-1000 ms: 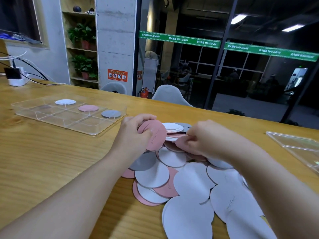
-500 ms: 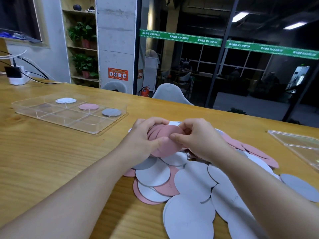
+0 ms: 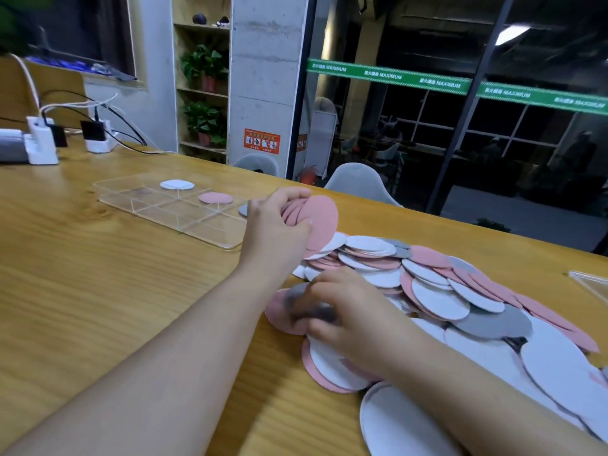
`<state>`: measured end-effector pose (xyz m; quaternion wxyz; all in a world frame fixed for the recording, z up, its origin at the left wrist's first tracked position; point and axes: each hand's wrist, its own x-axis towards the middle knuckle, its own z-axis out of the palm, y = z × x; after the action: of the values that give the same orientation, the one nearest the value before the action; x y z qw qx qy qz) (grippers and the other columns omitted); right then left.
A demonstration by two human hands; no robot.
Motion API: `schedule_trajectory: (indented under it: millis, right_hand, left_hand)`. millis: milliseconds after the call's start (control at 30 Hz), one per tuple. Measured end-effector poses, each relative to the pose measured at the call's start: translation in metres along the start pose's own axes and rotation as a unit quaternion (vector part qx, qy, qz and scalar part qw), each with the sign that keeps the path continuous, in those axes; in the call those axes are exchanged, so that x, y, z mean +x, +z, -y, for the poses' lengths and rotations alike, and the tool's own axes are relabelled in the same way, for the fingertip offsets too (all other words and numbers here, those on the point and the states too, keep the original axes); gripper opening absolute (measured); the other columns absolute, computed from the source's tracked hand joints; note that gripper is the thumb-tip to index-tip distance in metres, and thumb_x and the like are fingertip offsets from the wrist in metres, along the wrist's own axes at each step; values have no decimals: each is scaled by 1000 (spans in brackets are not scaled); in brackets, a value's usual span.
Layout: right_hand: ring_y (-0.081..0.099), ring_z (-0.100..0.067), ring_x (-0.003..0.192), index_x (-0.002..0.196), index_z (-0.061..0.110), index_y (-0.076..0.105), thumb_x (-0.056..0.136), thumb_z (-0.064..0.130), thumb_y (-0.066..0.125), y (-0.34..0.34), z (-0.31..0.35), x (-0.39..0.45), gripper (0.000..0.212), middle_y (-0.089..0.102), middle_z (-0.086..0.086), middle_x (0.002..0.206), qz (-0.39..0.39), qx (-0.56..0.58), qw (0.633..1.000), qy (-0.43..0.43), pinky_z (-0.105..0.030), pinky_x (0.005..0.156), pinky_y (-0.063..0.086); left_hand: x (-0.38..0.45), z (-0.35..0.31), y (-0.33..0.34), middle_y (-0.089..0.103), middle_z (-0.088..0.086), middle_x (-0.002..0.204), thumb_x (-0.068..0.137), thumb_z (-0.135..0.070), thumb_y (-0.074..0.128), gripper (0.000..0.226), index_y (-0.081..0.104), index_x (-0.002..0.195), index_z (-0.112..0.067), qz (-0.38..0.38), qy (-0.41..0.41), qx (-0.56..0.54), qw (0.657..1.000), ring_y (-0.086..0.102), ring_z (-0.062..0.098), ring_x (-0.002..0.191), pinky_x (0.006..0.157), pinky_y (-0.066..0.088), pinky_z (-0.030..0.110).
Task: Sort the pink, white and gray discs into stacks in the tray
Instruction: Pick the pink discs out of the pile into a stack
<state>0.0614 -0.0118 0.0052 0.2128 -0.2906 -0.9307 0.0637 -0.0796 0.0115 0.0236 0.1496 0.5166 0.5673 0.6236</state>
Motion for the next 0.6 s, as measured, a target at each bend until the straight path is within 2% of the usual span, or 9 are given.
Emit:
schedule_trajectory:
  millis: [100, 200, 267, 333, 400, 433, 500, 533, 600]
  right_hand:
    - [42, -8, 86, 96, 23, 68, 68, 53, 59, 4, 4, 2, 42, 46, 16, 82, 39, -23, 999, 15, -26, 80, 40]
    - [54, -15, 88, 94, 26, 70, 80, 39, 66, 1, 12, 7, 20, 59, 9, 85, 34, -65, 997, -13, -33, 76, 44]
    - [57, -20, 87, 91, 25, 69, 86, 34, 57, 1, 13, 9, 16, 64, 3, 89, 32, -130, 990, -34, -37, 74, 46]
    - [57, -23, 71, 78, 22, 65, 83, 27, 45, 4, 12, 10, 21, 60, 1, 73, 41, -177, 982, -48, -37, 59, 47]
    - [42, -22, 48, 62, 19, 54, 75, 22, 36, 6, 11, 9, 22, 41, 5, 52, 13, -173, 984, -41, -29, 40, 36]
    - [35, -20, 44, 57, 19, 49, 74, 23, 35, 7, 11, 9, 22, 34, 6, 50, -13, -174, 984, -40, -25, 37, 29]
    - [36, -19, 43, 58, 19, 45, 80, 25, 35, 10, 12, 8, 25, 41, 5, 49, -51, -200, 978, -23, -23, 38, 26]
    - [46, -19, 49, 64, 17, 49, 86, 28, 35, 9, 14, 9, 29, 51, 3, 56, -42, -190, 981, -8, -27, 43, 34]
    - [55, -17, 73, 83, 14, 57, 92, 39, 32, -3, 10, 7, 36, 60, 0, 79, -37, -119, 992, 34, -35, 64, 44]
  left_hand:
    - [1, 1, -2, 44, 1, 115, 79, -6, 60, 41, 57, 100, -42, -4, -8, 3, 1000, 54, 12, 88, 70, 40, 13]
    - [5, 5, -6, 52, 3, 118, 76, -7, 60, 42, 57, 94, -45, -19, -17, -32, 999, 56, 8, 89, 77, 54, 30]
    - [6, 7, -8, 53, 4, 118, 75, -7, 60, 43, 57, 90, -47, -26, -34, -51, 998, 55, 9, 92, 78, 56, 41]
    - [5, 7, -9, 52, 4, 119, 76, -7, 61, 43, 57, 87, -48, -26, -48, -68, 996, 55, 13, 95, 79, 56, 45]
    - [4, 6, -10, 51, 4, 119, 77, -7, 62, 42, 57, 85, -48, -26, -55, -80, 995, 56, 15, 97, 78, 56, 46]
    - [4, 5, -10, 51, 4, 119, 77, -8, 62, 42, 57, 85, -48, -25, -57, -81, 995, 55, 16, 99, 79, 56, 46]
    - [4, 4, -11, 51, 4, 119, 77, -8, 63, 41, 58, 84, -48, -20, -55, -85, 995, 54, 18, 103, 79, 56, 46]
    - [4, 3, -11, 52, 3, 118, 76, -8, 62, 41, 58, 84, -48, -17, -51, -89, 995, 54, 18, 103, 80, 56, 45]
    - [3, 1, -11, 57, 0, 114, 76, -6, 62, 40, 59, 82, -45, -12, -40, -99, 994, 55, 16, 102, 77, 57, 34]
